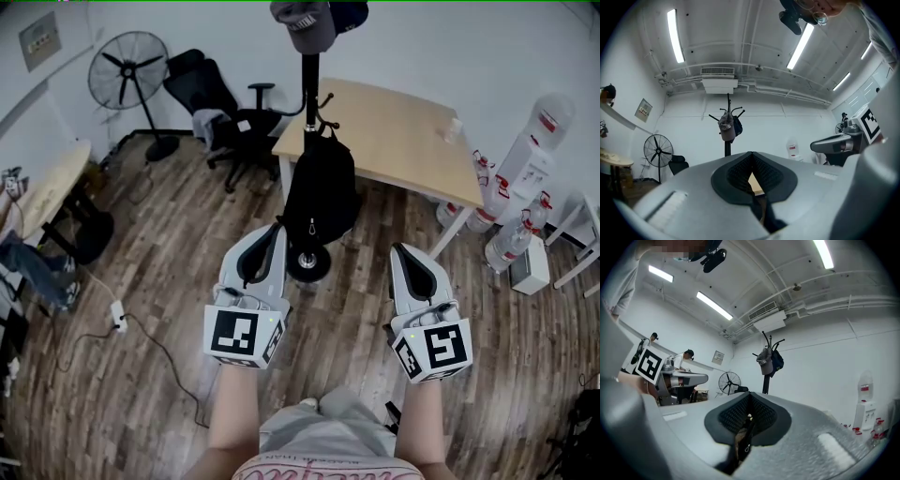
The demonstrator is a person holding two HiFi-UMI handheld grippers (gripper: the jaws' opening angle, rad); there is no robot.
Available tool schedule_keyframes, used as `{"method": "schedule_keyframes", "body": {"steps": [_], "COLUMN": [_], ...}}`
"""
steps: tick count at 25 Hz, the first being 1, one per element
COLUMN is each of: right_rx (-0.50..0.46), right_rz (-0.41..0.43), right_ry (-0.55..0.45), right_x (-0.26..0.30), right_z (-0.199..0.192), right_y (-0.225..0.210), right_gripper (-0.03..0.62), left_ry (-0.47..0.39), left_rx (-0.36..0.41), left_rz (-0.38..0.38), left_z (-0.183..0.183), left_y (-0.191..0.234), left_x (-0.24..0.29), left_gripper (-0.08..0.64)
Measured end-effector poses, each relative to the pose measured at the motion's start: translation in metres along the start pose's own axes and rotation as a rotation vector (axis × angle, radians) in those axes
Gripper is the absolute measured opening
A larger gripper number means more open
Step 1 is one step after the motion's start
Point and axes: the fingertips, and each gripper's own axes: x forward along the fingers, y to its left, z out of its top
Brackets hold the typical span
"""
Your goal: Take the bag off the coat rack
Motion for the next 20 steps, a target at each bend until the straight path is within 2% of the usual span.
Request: {"method": "schedule_keyframes", "body": {"steps": [3, 13, 20], "right_rx": [0.038, 0.029, 0.028], "right_rz": [-0.006, 0.034, 0.066], "right_ry": [-0.011, -0.009, -0.013], "right_x": [0.008, 0.065, 0.120], "right_z": [-0.003, -0.024, -0.038], "right_y": [-0.009, -0.038, -0.078], "right_gripper": [0.002, 0.002, 0.002], "left_ry": [0.007, 0.026, 0.029], "left_rx": [0.000, 0.004, 0.019], "left_rz": [0.002, 0.055, 0.094], "left_z": [-0.005, -0.032, -0.043], "left_y": [0.004, 0.031, 0.045], "left_x": [0.009, 0.055, 0.110], "left_gripper": [0.016, 0.015, 0.015]}}
